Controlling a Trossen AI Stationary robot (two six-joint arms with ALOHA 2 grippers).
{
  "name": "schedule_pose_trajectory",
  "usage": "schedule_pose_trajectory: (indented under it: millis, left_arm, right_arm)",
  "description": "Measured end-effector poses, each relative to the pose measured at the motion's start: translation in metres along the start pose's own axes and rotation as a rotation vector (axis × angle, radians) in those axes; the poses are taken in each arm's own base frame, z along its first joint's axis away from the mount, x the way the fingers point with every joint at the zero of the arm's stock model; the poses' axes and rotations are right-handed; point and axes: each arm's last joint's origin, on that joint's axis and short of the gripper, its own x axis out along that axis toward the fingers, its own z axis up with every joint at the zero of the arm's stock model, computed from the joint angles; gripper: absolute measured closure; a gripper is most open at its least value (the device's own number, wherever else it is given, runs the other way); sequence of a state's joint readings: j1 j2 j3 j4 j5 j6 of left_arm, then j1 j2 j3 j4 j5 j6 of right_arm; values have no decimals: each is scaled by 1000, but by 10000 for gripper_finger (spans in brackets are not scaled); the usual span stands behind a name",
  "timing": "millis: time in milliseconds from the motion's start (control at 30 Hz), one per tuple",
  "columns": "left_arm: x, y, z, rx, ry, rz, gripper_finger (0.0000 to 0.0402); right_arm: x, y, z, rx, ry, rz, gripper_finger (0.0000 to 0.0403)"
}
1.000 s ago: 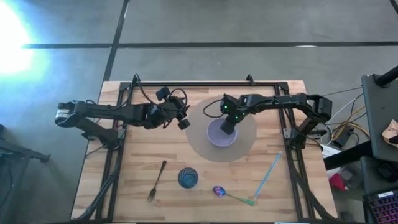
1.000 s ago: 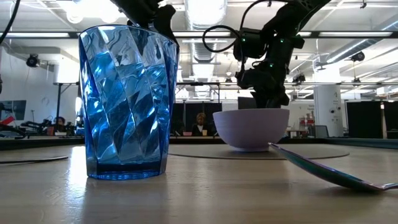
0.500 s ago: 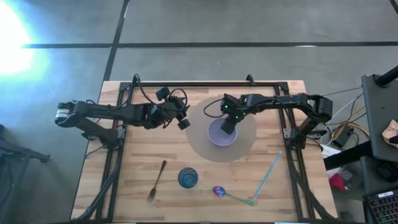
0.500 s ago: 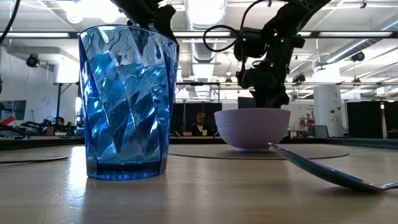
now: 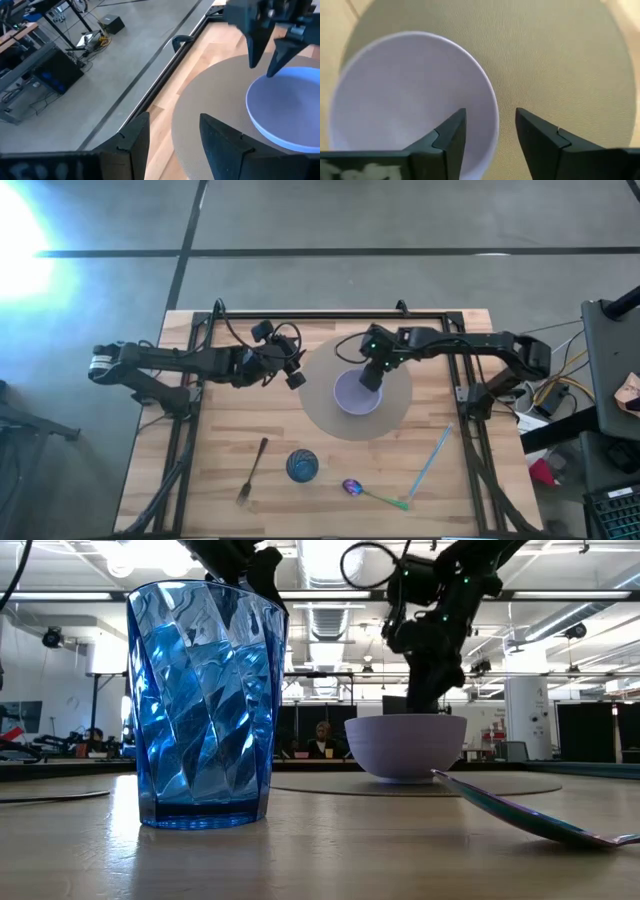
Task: Pick & Place Utensil
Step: Put the blue cup on the top-left corner of the placemat
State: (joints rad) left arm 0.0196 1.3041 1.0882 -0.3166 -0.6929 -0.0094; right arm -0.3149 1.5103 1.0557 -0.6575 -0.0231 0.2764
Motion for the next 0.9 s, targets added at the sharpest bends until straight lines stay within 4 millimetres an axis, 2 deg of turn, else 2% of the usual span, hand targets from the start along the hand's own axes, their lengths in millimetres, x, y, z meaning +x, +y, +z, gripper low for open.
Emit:
schedule_pose_trajectory:
  millis: [333,500,633,900]
  left_arm:
    - [0,-3,-2,-10,23,-93,234]
    - [-1,-4,-4,-21,34,-102,234]
    - [-2,-6,-4,-27,39,-155,234]
    - [-12,-11,2,-17,74,-280,234]
  right_arm:
    - [-50,0,-5,-27,-142,39,231]
    - [-71,1,-14,-41,-209,65,239]
    - [-83,4,-28,-59,-241,93,245]
    - [-90,13,-53,-78,-257,148,255]
